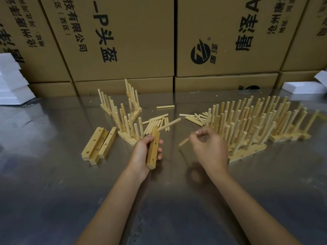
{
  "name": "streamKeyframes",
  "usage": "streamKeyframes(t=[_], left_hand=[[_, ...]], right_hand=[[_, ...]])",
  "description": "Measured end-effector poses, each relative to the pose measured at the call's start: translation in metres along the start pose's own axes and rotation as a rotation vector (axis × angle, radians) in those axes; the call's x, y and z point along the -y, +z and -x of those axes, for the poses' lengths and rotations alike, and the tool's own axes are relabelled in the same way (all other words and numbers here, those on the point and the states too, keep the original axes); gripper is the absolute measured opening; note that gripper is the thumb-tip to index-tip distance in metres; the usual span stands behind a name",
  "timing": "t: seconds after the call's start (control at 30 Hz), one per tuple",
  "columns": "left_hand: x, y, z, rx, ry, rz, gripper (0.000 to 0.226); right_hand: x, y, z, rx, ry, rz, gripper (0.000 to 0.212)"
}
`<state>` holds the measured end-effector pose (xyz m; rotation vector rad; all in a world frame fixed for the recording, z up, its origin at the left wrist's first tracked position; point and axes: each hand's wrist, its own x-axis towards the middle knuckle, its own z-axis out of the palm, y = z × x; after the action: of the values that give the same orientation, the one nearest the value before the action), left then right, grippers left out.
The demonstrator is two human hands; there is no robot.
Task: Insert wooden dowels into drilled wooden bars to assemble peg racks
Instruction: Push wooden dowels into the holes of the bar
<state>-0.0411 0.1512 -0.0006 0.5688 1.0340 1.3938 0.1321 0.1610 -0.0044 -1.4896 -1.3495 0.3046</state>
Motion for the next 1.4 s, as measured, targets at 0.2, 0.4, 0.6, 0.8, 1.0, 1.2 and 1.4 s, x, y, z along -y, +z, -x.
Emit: streamKeyframes(t=[0.2,0.4,0.6,0.8,1.0,1.2,1.4], left_hand=[[0.003,0.004,0.003,0.016,0.007,-0.03,0.017],[0.007,0.008,0.004,0.078,0.006,-0.053,0.03],[0.012,0.007,0.004,0.156,0.032,-0.188,0.039],[0.016,0.009,0.005,0.188,0.048,-0.294,0.037],[0.014,0.012,0.008,0.18,0.065,-0.3,0.038],[0.012,0.014,0.014,0.18,0.09,-0.306,0.037],[0.012,0.016,0.018,0.192,0.078,-0.324,0.036]], right_hand=[[0.015,-0.013,0.014,0.284,-0.086,-0.483,0.008],[0.018,-0.011,0.028,0.55,-0.212,-0.283,0.009],[0.014,-0.012,0.023,0.539,-0.319,-0.02,0.02],[0.01,-0.008,0.024,0.498,-0.289,0.079,0.023],[0.013,-0.021,0.022,0.45,-0.501,0.317,0.014],[0.017,-0.024,0.026,0.447,-0.643,0.266,0.003],[0.016,-0.022,0.024,0.413,-0.572,0.226,0.009]])
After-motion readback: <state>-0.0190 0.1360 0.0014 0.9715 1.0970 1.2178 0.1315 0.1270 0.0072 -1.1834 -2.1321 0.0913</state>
